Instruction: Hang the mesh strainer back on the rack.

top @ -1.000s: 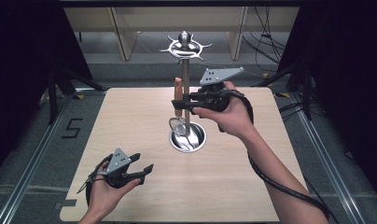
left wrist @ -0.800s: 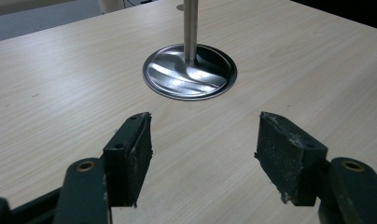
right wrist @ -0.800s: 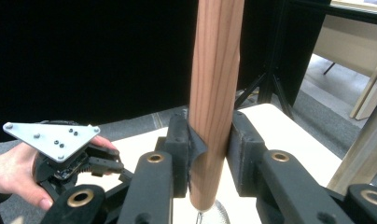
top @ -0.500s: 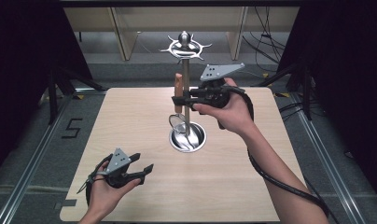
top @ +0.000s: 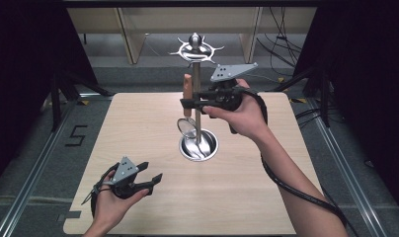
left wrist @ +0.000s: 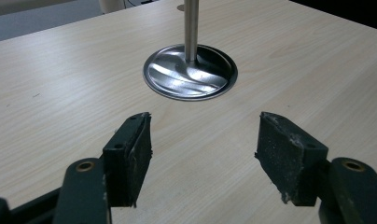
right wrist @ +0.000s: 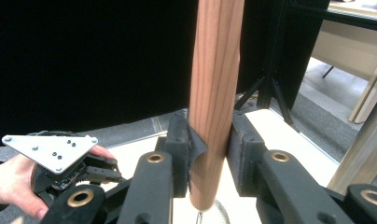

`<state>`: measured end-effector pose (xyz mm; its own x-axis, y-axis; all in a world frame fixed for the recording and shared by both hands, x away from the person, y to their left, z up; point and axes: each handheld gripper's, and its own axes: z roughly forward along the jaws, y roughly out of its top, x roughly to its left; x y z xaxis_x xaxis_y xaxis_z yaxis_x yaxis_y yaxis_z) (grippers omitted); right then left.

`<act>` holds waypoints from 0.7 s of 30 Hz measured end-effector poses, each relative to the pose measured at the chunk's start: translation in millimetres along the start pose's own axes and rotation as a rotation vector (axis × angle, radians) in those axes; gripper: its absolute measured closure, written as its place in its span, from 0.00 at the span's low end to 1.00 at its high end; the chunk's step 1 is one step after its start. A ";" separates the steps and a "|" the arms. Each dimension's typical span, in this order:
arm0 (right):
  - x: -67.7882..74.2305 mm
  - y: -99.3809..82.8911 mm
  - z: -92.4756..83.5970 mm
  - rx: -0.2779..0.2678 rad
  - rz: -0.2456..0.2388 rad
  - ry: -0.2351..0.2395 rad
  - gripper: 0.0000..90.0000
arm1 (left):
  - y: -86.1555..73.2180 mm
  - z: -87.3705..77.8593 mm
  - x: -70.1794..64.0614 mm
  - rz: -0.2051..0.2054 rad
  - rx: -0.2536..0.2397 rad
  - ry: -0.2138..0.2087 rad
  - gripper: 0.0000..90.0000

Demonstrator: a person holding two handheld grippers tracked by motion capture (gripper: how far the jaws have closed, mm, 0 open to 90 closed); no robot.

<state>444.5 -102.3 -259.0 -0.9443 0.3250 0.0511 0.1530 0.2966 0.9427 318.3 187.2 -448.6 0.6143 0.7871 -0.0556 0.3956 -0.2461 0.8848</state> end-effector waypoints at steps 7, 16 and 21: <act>-1.5 3.4 1.4 -0.010 -0.004 -0.001 0.81 | 0.1 -0.3 1.1 0.010 0.003 0.004 0.38; -1.3 6.6 4.7 -0.007 0.000 0.002 0.82 | 0.1 -0.3 1.0 0.003 0.001 0.001 0.38; -2.0 7.7 5.3 -0.010 0.001 0.003 0.82 | 0.4 -0.4 1.1 0.010 0.002 0.002 0.38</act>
<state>449.1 -95.8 -253.5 -0.9451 0.3225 0.0527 0.1508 0.2875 0.9458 318.9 188.1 -448.1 0.6164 0.7861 -0.0459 0.3909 -0.2549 0.8844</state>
